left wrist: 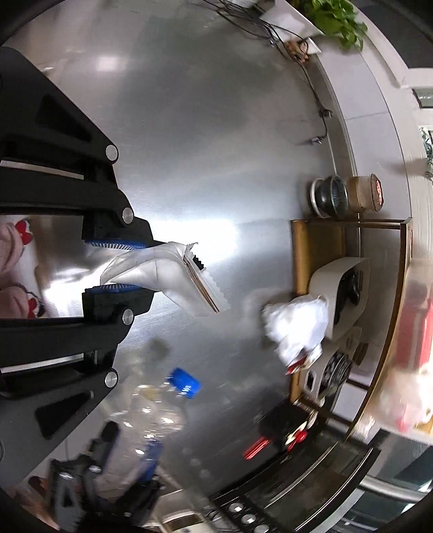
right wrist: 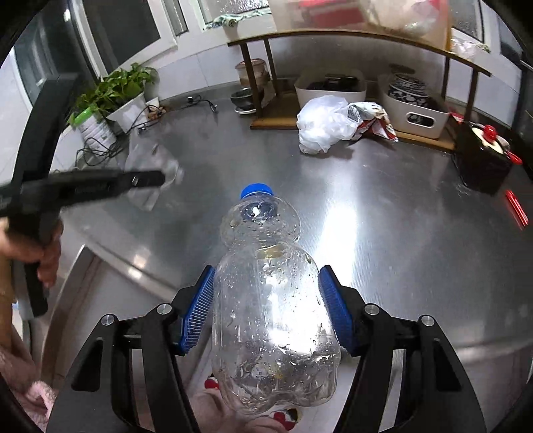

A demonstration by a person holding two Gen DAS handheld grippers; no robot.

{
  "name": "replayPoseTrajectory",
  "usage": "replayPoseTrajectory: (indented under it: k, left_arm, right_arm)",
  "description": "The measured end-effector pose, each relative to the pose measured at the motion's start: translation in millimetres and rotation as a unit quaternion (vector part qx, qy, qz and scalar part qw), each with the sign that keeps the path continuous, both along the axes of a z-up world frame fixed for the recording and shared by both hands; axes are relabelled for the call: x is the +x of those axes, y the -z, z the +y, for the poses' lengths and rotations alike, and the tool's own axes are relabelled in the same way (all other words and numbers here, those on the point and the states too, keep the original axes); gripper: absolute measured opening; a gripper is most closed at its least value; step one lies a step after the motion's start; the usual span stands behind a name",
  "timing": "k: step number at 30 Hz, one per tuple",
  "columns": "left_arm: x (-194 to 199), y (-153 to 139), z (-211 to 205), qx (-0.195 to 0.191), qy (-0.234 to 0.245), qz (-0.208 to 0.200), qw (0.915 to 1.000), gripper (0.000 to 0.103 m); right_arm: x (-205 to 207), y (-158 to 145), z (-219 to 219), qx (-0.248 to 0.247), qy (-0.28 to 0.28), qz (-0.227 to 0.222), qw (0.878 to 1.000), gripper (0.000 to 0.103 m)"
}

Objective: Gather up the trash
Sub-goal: 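Carry the bottle and plastic bag down over the trash bin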

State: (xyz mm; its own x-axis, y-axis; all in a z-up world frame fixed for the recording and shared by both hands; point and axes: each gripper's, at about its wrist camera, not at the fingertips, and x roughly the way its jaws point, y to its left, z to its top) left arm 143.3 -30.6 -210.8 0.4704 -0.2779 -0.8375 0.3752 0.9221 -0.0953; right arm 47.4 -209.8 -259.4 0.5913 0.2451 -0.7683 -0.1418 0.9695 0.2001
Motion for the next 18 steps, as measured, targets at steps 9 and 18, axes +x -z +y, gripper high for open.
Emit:
replayPoseTrajectory:
  k: [9, 18]
  left_arm:
    - [-94, 1, 32, -0.007, -0.004, 0.011, 0.9999, 0.015]
    - [-160, 39, 42, -0.015, 0.014, 0.051, 0.9985, 0.015]
  right_arm:
    - [-71, -10, 10, 0.009, -0.003, 0.010, 1.000, 0.064]
    - [-114, 33, 19, 0.016, -0.007, 0.074, 0.997, 0.064]
